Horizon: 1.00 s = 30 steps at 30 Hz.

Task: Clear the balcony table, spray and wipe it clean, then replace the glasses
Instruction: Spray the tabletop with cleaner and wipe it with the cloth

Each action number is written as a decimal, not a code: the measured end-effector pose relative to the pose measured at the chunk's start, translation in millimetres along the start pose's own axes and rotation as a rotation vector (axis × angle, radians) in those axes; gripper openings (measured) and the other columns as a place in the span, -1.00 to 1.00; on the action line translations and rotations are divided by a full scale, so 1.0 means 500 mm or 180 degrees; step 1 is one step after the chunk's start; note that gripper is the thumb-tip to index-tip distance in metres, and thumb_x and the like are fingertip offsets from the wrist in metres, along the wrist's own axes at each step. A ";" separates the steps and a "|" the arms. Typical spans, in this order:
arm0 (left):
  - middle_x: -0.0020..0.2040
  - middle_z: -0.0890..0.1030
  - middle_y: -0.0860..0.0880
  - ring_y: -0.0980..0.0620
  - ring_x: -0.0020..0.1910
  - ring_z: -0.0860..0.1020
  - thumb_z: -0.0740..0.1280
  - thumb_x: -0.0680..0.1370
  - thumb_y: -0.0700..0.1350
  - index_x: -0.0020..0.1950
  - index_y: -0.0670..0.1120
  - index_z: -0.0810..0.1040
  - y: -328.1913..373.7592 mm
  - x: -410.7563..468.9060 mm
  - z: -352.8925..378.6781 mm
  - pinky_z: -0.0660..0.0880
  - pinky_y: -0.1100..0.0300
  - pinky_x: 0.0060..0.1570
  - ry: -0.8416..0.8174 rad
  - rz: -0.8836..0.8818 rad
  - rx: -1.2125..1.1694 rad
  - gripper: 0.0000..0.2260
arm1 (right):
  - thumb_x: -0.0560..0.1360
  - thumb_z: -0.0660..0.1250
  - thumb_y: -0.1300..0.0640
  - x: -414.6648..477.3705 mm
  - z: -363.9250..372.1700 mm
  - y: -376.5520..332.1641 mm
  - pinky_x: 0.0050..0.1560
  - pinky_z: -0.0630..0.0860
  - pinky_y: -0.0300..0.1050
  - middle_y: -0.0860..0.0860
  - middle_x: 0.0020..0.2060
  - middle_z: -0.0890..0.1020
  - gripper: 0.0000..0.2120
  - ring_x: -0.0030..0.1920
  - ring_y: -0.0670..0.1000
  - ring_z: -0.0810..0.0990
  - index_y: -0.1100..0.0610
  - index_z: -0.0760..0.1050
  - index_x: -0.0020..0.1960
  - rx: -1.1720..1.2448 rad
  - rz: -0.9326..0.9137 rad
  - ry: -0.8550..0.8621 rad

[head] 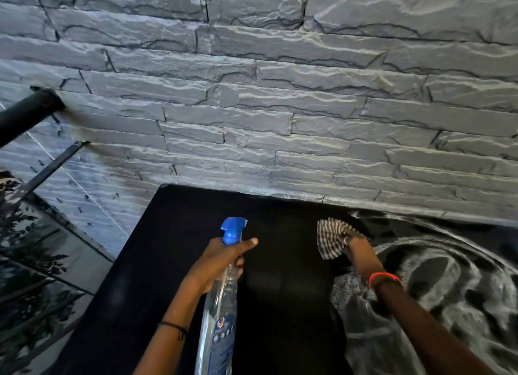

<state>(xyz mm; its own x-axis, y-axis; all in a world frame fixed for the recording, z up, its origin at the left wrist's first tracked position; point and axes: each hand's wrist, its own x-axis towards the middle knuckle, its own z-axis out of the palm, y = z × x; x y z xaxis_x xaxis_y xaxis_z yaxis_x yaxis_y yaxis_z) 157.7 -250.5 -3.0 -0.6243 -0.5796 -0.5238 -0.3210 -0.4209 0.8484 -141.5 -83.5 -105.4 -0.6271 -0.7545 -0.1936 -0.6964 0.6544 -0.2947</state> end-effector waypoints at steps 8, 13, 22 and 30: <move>-0.47 0.44 -0.03 0.03 -0.51 0.43 0.47 0.45 -0.04 -0.12 -0.13 0.44 -0.014 -0.020 0.029 0.44 0.18 -0.42 0.0020 -0.0056 0.0057 -0.75 | 0.48 -0.04 0.17 -0.044 0.096 -0.179 0.44 0.11 -0.23 0.22 0.32 0.42 -0.52 0.36 0.15 0.35 0.31 0.47 0.25 0.0354 -0.0863 -0.0209; -0.46 0.44 -0.03 0.04 -0.52 0.42 0.46 0.46 -0.06 -0.11 -0.12 0.43 -0.014 -0.016 0.053 0.44 0.20 -0.43 -0.0121 -0.0026 0.0016 -0.75 | 0.49 0.15 0.39 -0.158 0.106 -0.082 0.29 -0.09 -0.61 0.13 0.34 0.38 -0.64 0.37 -0.06 0.23 0.32 0.45 0.27 0.0604 -0.0878 -0.0341; -0.43 0.45 -0.02 0.05 -0.48 0.46 0.47 0.44 -0.01 -0.06 -0.12 0.46 -0.036 -0.026 0.159 0.47 0.19 -0.36 -0.0647 -0.0194 0.0381 -0.73 | 0.56 0.14 0.30 -0.145 -0.015 0.132 0.27 0.32 -0.03 0.29 0.24 0.47 -0.70 0.25 0.20 0.44 0.35 0.42 0.26 0.0597 0.0950 0.0064; -0.47 0.44 0.00 0.09 -0.53 0.42 0.47 0.45 -0.06 -0.09 -0.12 0.47 -0.122 -0.065 0.286 0.42 0.27 -0.49 -0.0950 -0.0633 0.0408 -0.77 | 0.55 0.11 0.26 -0.129 -0.033 0.118 0.23 0.38 0.03 0.33 0.19 0.49 -0.69 0.21 0.25 0.47 0.39 0.43 0.21 0.0442 0.1025 0.0010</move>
<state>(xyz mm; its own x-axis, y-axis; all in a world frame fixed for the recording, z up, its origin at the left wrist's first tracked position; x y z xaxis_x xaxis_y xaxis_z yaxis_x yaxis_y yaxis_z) 95.5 -106.3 -26.7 -0.7146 -0.2587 -0.6499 -0.5316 -0.4031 0.7450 -147.9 4.8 -95.1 -0.8081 -0.5102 -0.2943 -0.4088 0.8456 -0.3434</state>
